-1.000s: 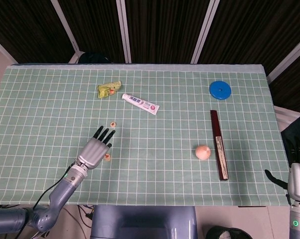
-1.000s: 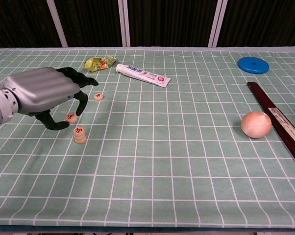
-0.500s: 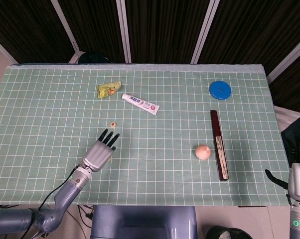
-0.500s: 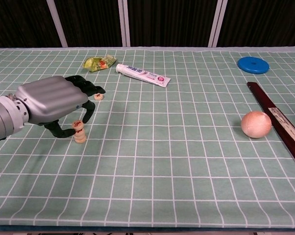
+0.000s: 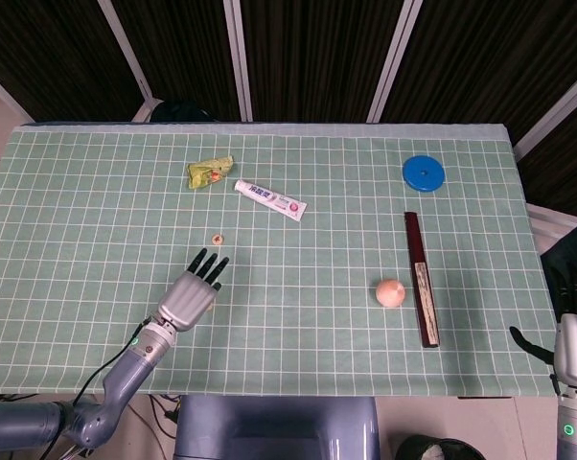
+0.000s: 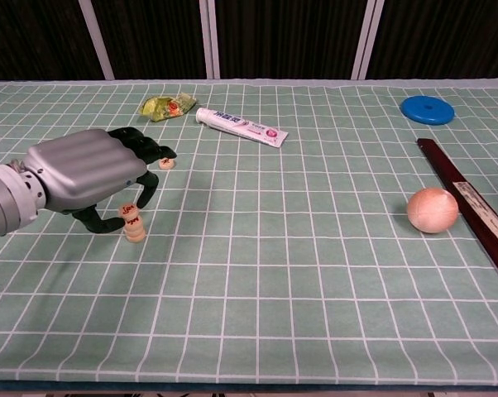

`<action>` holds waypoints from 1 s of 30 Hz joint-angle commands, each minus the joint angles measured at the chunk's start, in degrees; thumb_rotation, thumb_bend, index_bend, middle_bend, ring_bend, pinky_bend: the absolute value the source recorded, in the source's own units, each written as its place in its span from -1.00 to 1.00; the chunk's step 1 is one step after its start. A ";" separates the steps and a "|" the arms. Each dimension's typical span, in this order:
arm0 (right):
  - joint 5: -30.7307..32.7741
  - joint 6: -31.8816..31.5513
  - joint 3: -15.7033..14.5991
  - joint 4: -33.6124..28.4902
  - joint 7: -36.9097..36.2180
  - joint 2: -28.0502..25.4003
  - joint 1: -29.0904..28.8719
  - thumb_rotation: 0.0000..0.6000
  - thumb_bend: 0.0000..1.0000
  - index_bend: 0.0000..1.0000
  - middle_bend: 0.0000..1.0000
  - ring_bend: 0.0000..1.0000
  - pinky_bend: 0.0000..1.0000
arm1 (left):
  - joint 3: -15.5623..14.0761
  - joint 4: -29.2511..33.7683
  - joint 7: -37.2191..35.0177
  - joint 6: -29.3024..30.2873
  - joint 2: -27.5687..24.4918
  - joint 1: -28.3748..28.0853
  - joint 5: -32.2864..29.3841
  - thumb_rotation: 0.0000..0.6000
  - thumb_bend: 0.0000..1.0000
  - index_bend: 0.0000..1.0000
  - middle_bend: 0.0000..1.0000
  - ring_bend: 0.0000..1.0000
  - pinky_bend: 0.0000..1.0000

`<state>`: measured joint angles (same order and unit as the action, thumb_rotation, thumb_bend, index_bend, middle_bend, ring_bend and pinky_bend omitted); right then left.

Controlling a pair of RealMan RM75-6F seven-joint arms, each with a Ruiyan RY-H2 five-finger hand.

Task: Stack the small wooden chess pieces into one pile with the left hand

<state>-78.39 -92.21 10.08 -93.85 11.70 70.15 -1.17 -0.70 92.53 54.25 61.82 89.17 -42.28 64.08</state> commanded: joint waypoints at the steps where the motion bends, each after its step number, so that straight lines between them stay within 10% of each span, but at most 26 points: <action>1: -0.01 0.01 0.00 0.00 0.01 -0.01 -0.01 1.00 -0.54 -0.82 -0.97 -1.00 -1.00 | -0.06 -0.21 0.08 -0.04 0.13 -0.02 0.14 1.00 -0.38 -0.04 -1.00 -1.00 -1.00; 30: 0.16 -0.22 0.17 0.03 0.05 0.13 0.02 1.00 -0.53 -0.82 -0.97 -1.00 -1.00 | 0.10 0.21 1.63 1.22 0.60 0.21 1.20 1.00 -0.38 -0.16 -1.00 -1.00 -1.00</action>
<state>-78.24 -92.43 10.25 -93.81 11.76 70.28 -1.15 -0.81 92.57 55.82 62.67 89.91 -42.14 65.07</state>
